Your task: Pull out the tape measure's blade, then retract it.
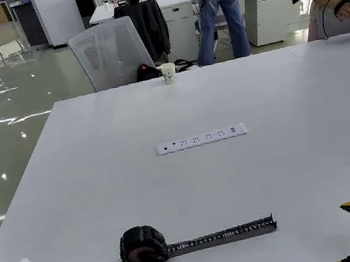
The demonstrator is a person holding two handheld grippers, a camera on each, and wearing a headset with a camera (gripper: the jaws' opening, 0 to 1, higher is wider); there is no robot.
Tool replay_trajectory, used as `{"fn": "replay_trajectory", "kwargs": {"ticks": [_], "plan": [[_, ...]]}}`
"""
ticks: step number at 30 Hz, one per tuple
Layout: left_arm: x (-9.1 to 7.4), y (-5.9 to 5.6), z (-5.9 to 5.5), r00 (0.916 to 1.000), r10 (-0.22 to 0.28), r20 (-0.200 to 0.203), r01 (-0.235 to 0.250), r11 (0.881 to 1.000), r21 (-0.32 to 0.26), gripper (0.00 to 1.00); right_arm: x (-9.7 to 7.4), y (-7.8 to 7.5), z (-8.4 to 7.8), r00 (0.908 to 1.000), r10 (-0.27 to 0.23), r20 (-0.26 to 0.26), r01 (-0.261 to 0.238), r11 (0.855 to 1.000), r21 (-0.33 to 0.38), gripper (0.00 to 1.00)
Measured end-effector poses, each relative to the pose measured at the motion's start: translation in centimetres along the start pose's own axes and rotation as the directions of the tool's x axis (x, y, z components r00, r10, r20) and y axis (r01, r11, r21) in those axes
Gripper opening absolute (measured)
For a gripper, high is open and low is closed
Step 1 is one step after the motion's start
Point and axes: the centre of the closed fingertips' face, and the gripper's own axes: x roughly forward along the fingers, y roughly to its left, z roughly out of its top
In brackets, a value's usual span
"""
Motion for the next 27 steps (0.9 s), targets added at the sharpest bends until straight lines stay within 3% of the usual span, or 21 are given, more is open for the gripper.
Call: {"fn": "replay_trajectory", "kwargs": {"ticks": [2,6,14,22,27], "plan": [[-0.5,0.1,-0.1,0.9999,0.013,0.002,-0.013,1.0,-0.005,0.99,-0.6,0.0,0.2,0.9997,-0.014,0.02,0.014,1.0,0.015,0.99],[-1.4,0.1,-0.1,0.9992,0.033,0.021,-0.033,0.999,-0.018,0.95,-1.6,0.3,-0.4,0.9997,-0.019,0.014,0.019,0.999,0.033,0.99],[-1.8,-1.2,-2.0,0.9998,0.02,-0.006,-0.02,1.0,-0.022,0.96,-2.9,0.7,-2.6,0.9995,-0.029,-0.009,0.03,0.999,0.045,0.99],[-2.1,-2.0,-2.1,0.9999,0.01,-0.014,-0.01,1.0,-0.029,0.96,-4.1,0.8,-2.6,0.998,-0.055,0.03,0.053,0.997,0.064,0.99],[-2.2,-2.1,-2.1,0.9998,0.011,-0.017,-0.011,1.0,-0.025,0.97,-4.7,0.7,-2.8,0.9973,-0.069,0.026,0.067,0.996,0.059,0.99]]}}
